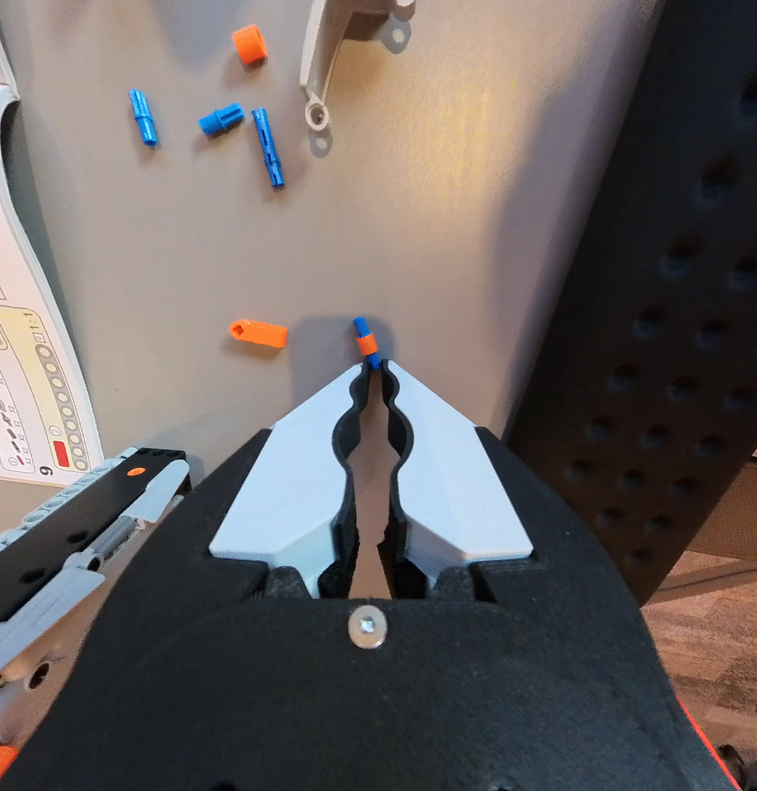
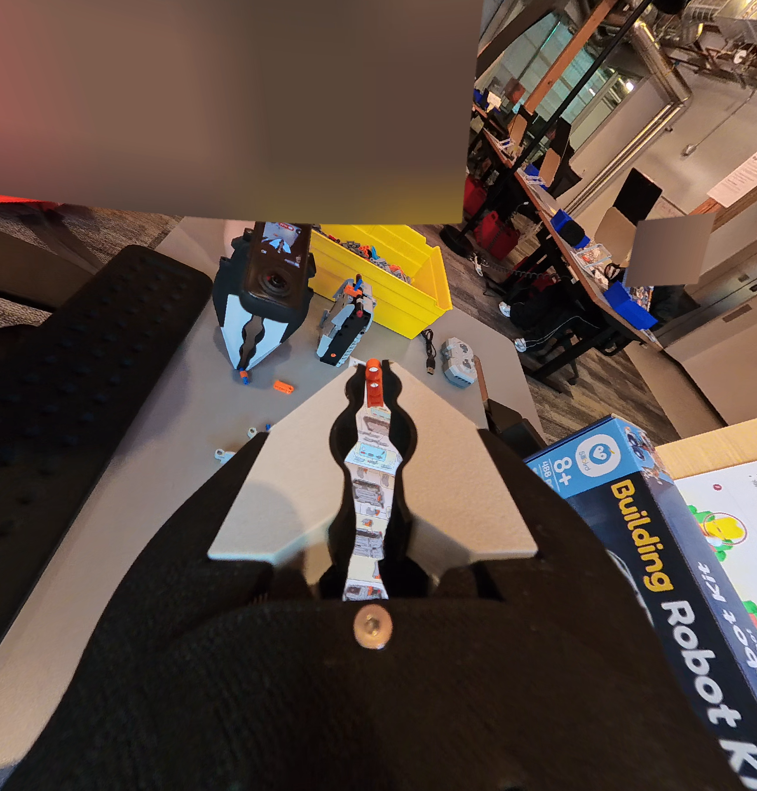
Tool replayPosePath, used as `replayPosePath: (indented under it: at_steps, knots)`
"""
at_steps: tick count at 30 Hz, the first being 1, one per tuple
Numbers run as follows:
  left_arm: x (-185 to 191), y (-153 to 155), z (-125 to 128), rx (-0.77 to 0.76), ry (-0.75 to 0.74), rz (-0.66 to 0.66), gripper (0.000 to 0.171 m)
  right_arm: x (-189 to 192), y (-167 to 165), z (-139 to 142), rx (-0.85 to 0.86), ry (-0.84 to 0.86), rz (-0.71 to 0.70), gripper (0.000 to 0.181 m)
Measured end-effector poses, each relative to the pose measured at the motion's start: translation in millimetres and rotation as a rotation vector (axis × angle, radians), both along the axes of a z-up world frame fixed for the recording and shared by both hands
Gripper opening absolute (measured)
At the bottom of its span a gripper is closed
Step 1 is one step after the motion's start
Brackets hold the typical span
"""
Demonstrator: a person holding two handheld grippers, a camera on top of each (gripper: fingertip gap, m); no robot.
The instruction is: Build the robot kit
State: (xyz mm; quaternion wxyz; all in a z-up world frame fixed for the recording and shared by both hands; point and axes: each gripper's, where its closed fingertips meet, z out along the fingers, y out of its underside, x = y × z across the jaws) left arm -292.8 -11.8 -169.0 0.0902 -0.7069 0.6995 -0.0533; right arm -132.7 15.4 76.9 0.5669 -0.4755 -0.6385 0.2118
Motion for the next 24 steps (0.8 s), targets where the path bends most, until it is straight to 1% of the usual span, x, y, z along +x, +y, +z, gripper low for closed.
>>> replayPosePath:
  at_steps: [2, 4, 5, 7, 9, 12, 14, 16, 18, 21, 24]
  knots:
    - [0.1, 1.3, 0.4, 0.003, -0.025, 0.018, 0.006, -1.4, 1.2, -2.6, -0.009, -0.003, 0.002, 0.007]
    - [0.5, 6.5, 1.5, 0.039, -0.065, 0.042, 0.017, -3.2, 1.6, -5.2, -0.016, -0.007, 0.006, 0.006]
    - [1.3, 5.6, 1.7, 0.040, -0.099, 0.055, 0.016, -4.0, 2.0, -6.5, -0.019, -0.009, 0.008, 0.006]
    - [4.7, 5.8, 2.5, 0.046, -0.197, 0.113, 0.019, -5.6, 2.6, -9.0, -0.027, -0.013, 0.012, 0.006]
    - [9.5, 5.3, 4.6, 0.031, -0.324, 0.203, 0.022, -6.7, 3.8, -11.4, -0.037, -0.012, 0.015, 0.006]
    - [12.3, 5.6, 6.3, 0.033, -0.480, 0.311, 0.022, -6.9, 6.1, -14.5, -0.049, -0.013, 0.016, 0.006]
    - [10.0, 9.0, 6.5, 0.095, -0.536, 0.336, 0.019, -6.7, 7.6, -15.2, -0.058, -0.007, 0.018, 0.006]
    - [10.3, 11.0, 9.5, 0.142, -0.592, 0.347, 0.012, -6.3, 8.9, -16.3, -0.067, -0.005, 0.017, 0.006]
    - [11.2, 9.4, 8.3, 0.141, -0.612, 0.341, 0.009, -5.6, 10.4, -17.7, -0.069, -0.008, 0.012, 0.007]
    - [10.8, 8.8, 5.1, 0.139, -0.607, 0.327, 0.012, -4.7, 11.0, -17.9, -0.073, -0.007, 0.009, 0.007]
    - [11.4, 10.9, 5.1, 0.116, -0.626, 0.347, 0.017, -3.8, 12.0, -18.8, -0.073, -0.011, 0.002, 0.006]
